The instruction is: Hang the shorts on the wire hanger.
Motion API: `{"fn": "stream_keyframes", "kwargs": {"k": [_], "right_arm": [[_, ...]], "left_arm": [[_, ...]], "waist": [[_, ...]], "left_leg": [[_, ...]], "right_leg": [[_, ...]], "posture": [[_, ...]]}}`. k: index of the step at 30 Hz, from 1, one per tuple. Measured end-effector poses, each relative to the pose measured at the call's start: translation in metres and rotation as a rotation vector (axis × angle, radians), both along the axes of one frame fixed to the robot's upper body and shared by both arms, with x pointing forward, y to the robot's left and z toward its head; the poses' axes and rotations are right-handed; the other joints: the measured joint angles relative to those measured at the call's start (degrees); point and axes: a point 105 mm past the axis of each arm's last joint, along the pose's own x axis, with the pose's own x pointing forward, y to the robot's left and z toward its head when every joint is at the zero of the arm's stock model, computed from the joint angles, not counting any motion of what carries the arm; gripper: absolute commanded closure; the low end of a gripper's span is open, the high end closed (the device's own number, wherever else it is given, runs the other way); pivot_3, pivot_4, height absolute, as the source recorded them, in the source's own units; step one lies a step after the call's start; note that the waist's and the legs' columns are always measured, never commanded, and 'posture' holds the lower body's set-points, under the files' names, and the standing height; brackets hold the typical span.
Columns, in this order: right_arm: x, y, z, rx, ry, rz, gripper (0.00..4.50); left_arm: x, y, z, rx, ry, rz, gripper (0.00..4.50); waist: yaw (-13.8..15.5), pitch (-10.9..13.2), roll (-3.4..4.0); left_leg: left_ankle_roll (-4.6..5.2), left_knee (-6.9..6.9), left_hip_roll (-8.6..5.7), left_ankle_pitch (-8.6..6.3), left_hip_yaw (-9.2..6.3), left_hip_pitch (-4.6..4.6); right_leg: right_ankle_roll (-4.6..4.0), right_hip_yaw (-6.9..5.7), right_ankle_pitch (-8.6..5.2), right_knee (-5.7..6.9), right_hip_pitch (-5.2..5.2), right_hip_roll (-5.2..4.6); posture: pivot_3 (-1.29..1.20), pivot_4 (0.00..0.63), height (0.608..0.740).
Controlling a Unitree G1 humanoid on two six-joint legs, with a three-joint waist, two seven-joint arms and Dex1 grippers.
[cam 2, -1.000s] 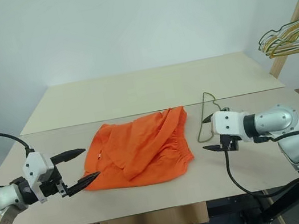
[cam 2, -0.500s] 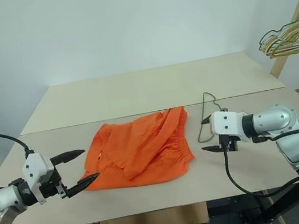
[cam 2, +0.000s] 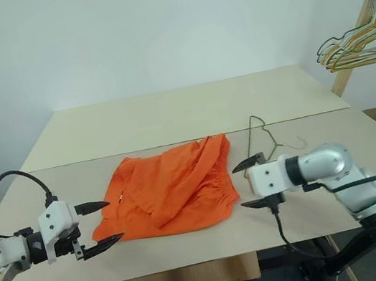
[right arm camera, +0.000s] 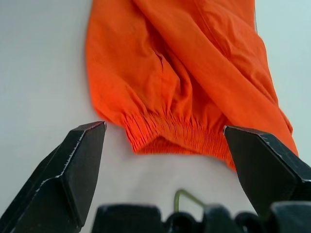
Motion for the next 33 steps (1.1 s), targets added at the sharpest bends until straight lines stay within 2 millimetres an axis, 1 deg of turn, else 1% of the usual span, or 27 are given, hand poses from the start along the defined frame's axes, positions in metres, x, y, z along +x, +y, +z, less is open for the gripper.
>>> {"fn": "stream_keyframes", "kwargs": {"k": [3,7,10,14,16,18,19,20,22,27,28,31,33], "right_arm": [[0.004,0.006,-0.016,-0.073,-0.079,0.034,0.05],[0.019,0.012,-0.025,-0.167,-0.198,0.081,0.05],[0.025,0.015,-0.034,-0.185,-0.232,0.091,0.05],[0.026,0.018,-0.044,-0.189,-0.233,0.118,0.05],[0.026,0.019,-0.045,-0.192,-0.233,0.136,0.41],[0.027,0.022,-0.046,-0.196,-0.222,0.145,0.93],[0.027,0.022,-0.049,-0.202,-0.209,0.149,1.38],[0.026,0.022,-0.052,-0.208,-0.199,0.153,1.69],[0.026,0.023,-0.057,-0.209,-0.184,0.163,2.47],[0.028,0.023,-0.058,-0.204,-0.181,0.165,4.25],[0.029,0.023,-0.058,-0.203,-0.182,0.166,4.47],[0.03,0.024,-0.058,-0.199,-0.185,0.164,4.47],[0.031,0.024,-0.059,-0.194,-0.184,0.158,4.47]], "left_arm": [[-0.001,0.002,-0.004,0.026,0.014,-0.011,0.0],[-0.002,0.007,-0.007,0.048,0.031,-0.016,0.0],[-0.002,0.008,-0.008,0.053,0.031,-0.018,0.0],[-0.004,0.008,-0.01,0.055,0.036,-0.021,0.0],[-0.007,0.01,-0.014,0.058,0.052,-0.015,0.0],[-0.011,0.013,-0.02,0.069,0.073,-0.003,0.0],[-0.013,0.014,-0.023,0.075,0.083,0.003,0.0],[-0.014,0.015,-0.024,0.077,0.089,0.008,0.0],[-0.017,0.02,-0.026,0.089,0.097,0.027,0.0],[-0.017,0.036,-0.025,0.112,0.092,0.079,0.0],[-0.017,0.038,-0.025,0.116,0.092,0.084,0.0],[-0.015,0.046,-0.029,0.132,0.09,0.098,0.0],[-0.01,0.048,-0.026,0.129,0.074,0.098,0.0]], "waist": [[-0.3,0.01,-0.02],[-0.99,0.01,-0.02],[-1.35,0.01,-0.03],[-1.58,0.01,-0.03],[-1.67,0.02,-0.04],[-1.97,0.02,-0.04],[-1.9,0.03,-0.05],[-1.82,0.03,-0.06],[-1.73,0.03,-0.06],[-1.7,0.03,-0.06],[-1.69,0.03,-0.06],[-1.67,0.03,-0.06],[-1.66,0.03,-0.07]], "left_leg": [[-0.01,0.02,0.0,0.01,0.05,0.01],[-0.01,-0.02,0.02,0.01,0.08,0.04],[-0.01,-0.04,0.02,0.01,0.07,0.03],[-0.01,-0.04,0.01,0.0,0.07,0.01],[-0.01,-0.04,0.02,0.0,0.06,0.03],[-0.01,-0.05,0.02,0.0,0.09,0.14],[-0.01,-0.05,0.02,0.0,0.09,0.18],[-0.01,-0.05,0.02,0.0,0.09,0.2],[-0.01,-0.05,0.03,0.0,0.09,0.22],[-0.01,-0.07,0.03,0.0,0.09,0.27],[-0.01,-0.07,0.03,0.01,0.09,0.27],[-0.01,-0.08,0.03,0.0,0.09,0.27],[-0.01,-0.08,0.03,0.0,0.09,0.27]], "right_leg": [[0.03,0.01,-0.02,-0.01,0.0,-0.02],[-0.06,0.02,-0.02,0.04,-0.03,-0.01],[-0.08,0.02,-0.04,0.07,-0.03,-0.01],[-0.07,0.06,-0.05,0.07,-0.02,-0.02],[-0.08,0.05,-0.04,0.08,-0.01,-0.02],[-0.08,0.09,-0.04,0.13,0.03,-0.02],[-0.1,0.09,-0.06,0.17,0.05,-0.02],[-0.1,0.09,-0.06,0.19,0.05,-0.02],[-0.13,0.09,-0.08,0.23,0.05,-0.02],[-0.15,0.09,-0.1,0.25,0.07,-0.01],[-0.15,0.09,-0.1,0.25,0.07,-0.02],[-0.16,0.09,-0.1,0.25,0.07,-0.02],[-0.16,0.08,-0.1,0.25,0.07,-0.02]], "posture": [[0.07,0.0,0.74],[0.07,0.0,0.74],[0.08,0.0,0.74],[0.09,0.0,0.74],[0.09,0.0,0.74],[0.1,0.0,0.74],[0.1,0.0,0.74],[0.11,0.0,0.74],[0.11,0.0,0.74],[0.12,0.0,0.74],[0.11,0.0,0.74],[0.11,0.0,0.74],[0.11,0.0,0.74]]}}
